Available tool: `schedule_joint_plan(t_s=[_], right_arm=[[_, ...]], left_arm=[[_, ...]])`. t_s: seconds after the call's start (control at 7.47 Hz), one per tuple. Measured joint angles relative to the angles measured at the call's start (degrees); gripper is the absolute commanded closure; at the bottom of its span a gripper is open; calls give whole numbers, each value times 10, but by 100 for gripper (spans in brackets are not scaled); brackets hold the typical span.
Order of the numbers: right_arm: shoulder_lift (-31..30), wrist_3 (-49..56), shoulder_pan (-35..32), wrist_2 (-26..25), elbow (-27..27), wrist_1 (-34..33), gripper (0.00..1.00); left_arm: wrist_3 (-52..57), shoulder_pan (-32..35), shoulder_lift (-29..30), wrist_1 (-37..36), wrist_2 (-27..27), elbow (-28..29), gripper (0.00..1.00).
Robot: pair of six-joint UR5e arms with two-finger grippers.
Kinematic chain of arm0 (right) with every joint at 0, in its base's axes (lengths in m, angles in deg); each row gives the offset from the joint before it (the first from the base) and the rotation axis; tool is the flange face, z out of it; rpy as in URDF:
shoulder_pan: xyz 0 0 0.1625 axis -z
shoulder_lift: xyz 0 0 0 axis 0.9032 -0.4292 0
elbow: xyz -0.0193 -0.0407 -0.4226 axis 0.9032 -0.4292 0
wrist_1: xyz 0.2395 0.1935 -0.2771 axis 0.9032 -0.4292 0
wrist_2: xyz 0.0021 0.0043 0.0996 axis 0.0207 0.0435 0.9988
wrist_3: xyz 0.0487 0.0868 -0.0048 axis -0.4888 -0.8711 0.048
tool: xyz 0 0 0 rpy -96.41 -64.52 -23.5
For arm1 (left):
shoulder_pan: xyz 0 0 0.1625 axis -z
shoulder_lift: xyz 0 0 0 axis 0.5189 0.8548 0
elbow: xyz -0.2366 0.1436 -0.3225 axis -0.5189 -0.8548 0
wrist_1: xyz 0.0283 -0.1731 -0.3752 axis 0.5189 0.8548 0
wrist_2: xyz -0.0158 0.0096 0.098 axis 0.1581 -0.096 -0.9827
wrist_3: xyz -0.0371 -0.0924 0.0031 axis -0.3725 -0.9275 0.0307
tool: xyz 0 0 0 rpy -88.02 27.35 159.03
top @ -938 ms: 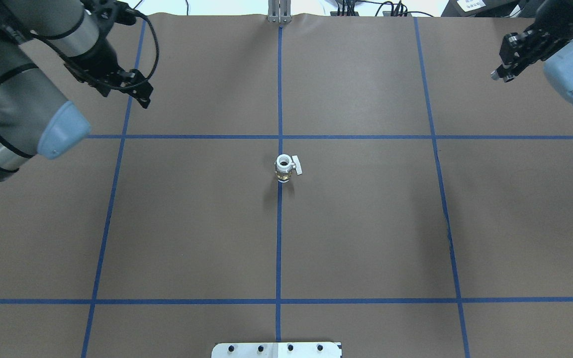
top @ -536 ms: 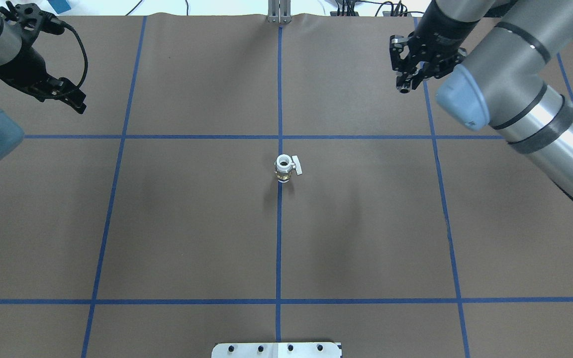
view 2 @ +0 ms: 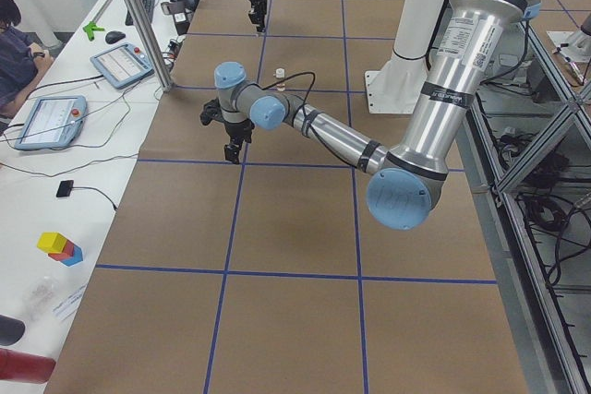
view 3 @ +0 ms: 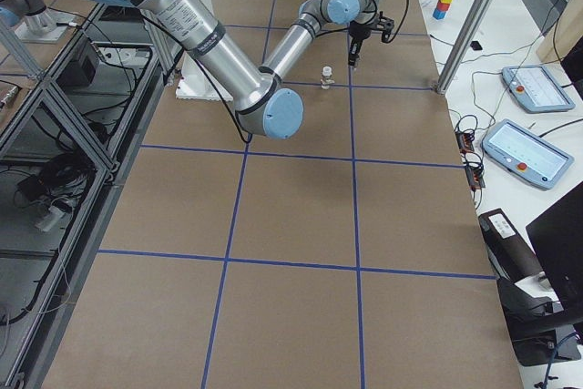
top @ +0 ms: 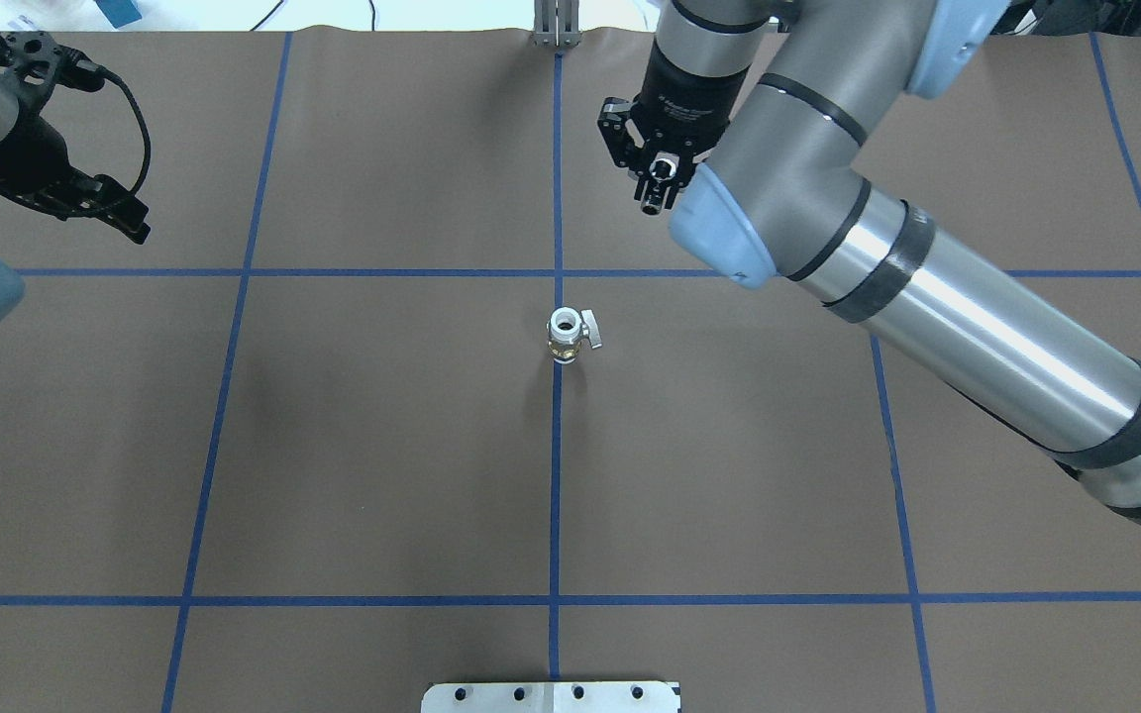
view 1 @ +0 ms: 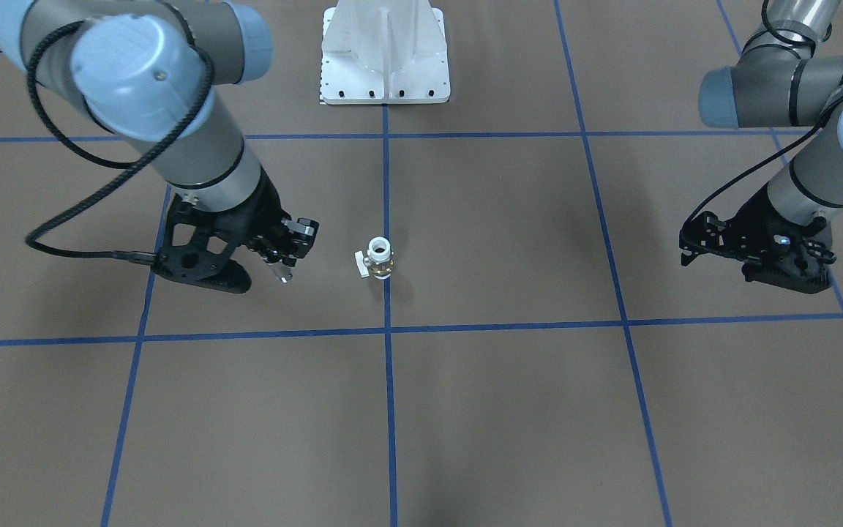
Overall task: Assemble PPR valve and pipe with both arms
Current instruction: 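Position the held chrome fitting directly above the valve's white end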
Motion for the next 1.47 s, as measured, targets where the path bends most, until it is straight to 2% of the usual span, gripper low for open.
schedule_joint_plan(t_s=[0.4,1.47], right_arm=[[64,-27,38,-4,-69,2,100],[64,-41,86,-35,-90,2,100]], left_arm=[[0,0,-2,0,1,1,0],[0,-2,-2,3,0,0,0]])
